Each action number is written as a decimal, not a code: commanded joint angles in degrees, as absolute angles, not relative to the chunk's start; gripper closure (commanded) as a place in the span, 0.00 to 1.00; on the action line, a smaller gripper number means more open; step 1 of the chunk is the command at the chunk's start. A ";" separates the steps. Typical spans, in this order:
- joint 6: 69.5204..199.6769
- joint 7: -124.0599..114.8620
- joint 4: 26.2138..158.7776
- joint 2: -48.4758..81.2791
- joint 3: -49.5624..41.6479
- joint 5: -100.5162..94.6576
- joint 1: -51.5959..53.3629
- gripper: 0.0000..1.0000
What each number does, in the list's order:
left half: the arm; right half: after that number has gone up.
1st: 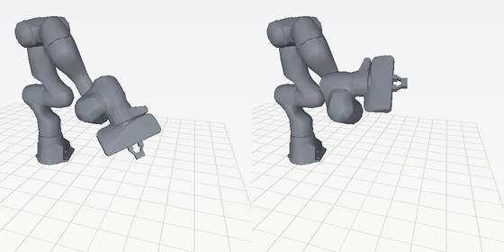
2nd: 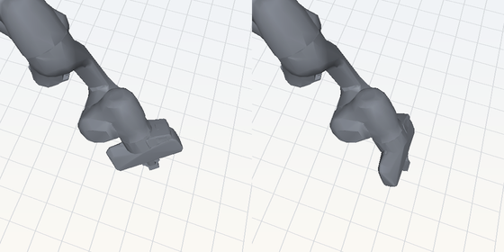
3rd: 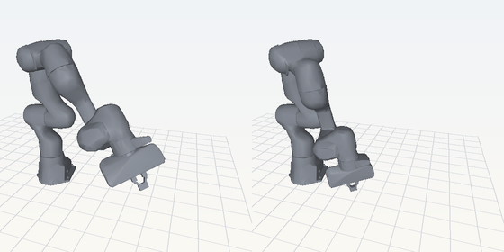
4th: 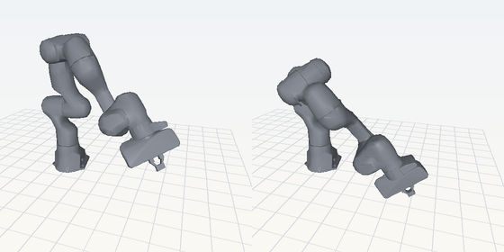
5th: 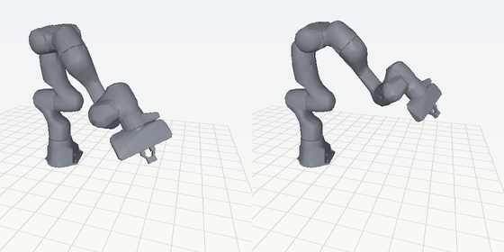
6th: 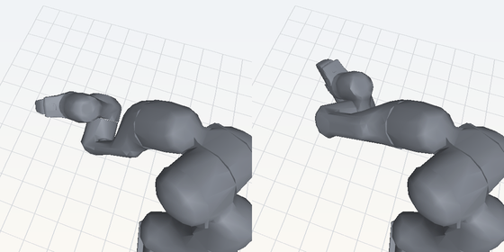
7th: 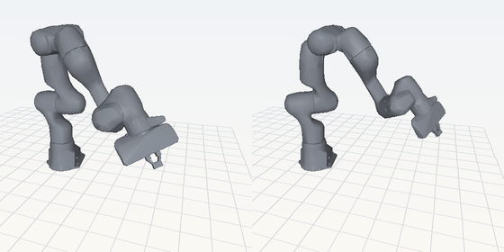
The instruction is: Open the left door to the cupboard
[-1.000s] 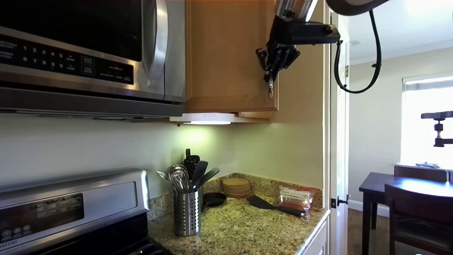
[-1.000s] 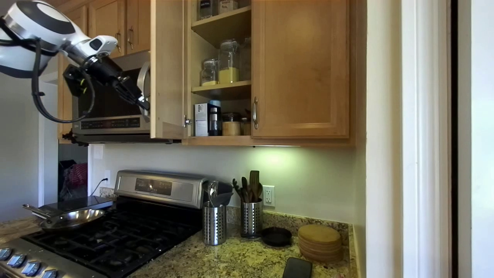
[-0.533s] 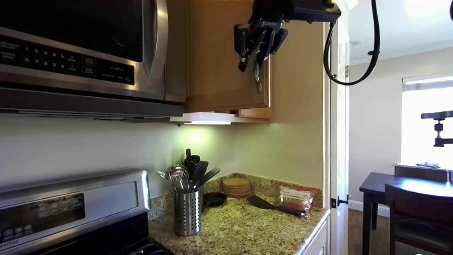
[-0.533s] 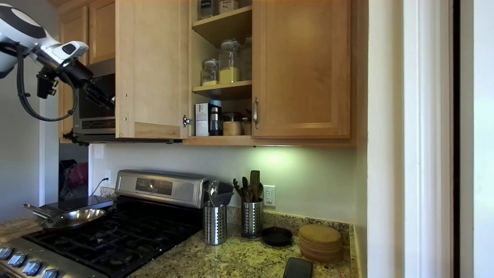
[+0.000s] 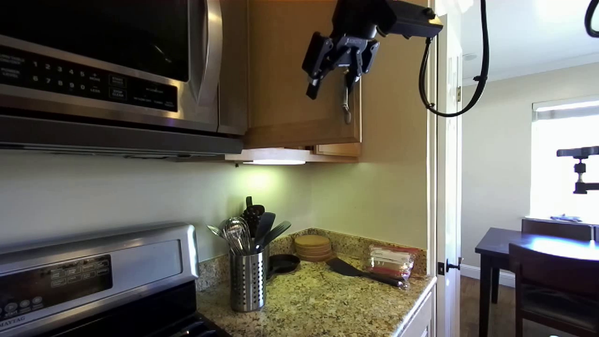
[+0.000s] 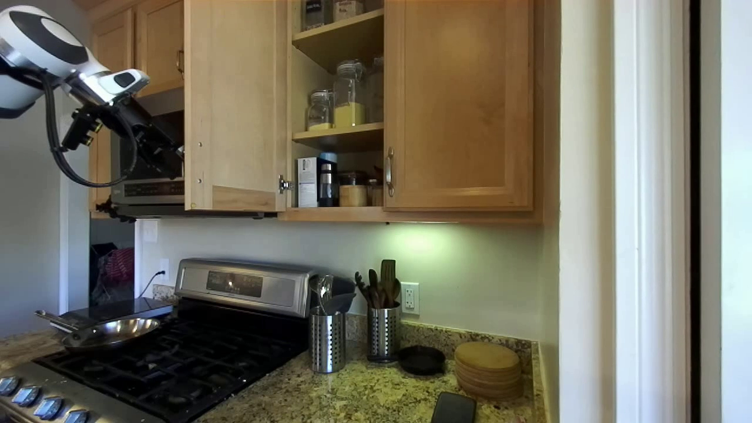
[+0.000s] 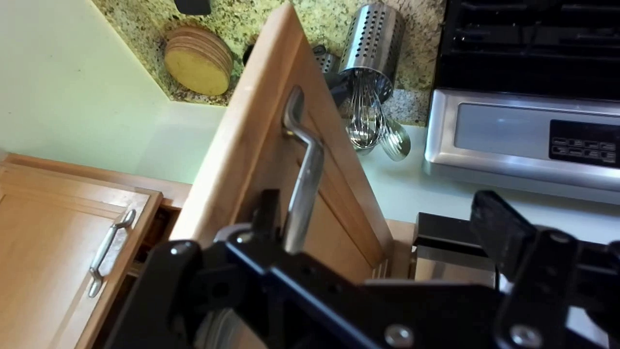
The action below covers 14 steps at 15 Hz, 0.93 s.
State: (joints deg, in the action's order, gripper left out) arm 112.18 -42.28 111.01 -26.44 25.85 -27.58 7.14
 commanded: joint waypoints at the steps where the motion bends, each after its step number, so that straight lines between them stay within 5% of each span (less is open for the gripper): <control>1: 121.15 -31.77 110.10 -24.10 18.78 -24.02 8.52 0.00; 14: 116.47 -11.22 109.51 -26.63 8.30 -7.29 8.07 0.00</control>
State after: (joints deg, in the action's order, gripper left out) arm 112.53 -17.14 111.37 -28.61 9.23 -10.01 7.95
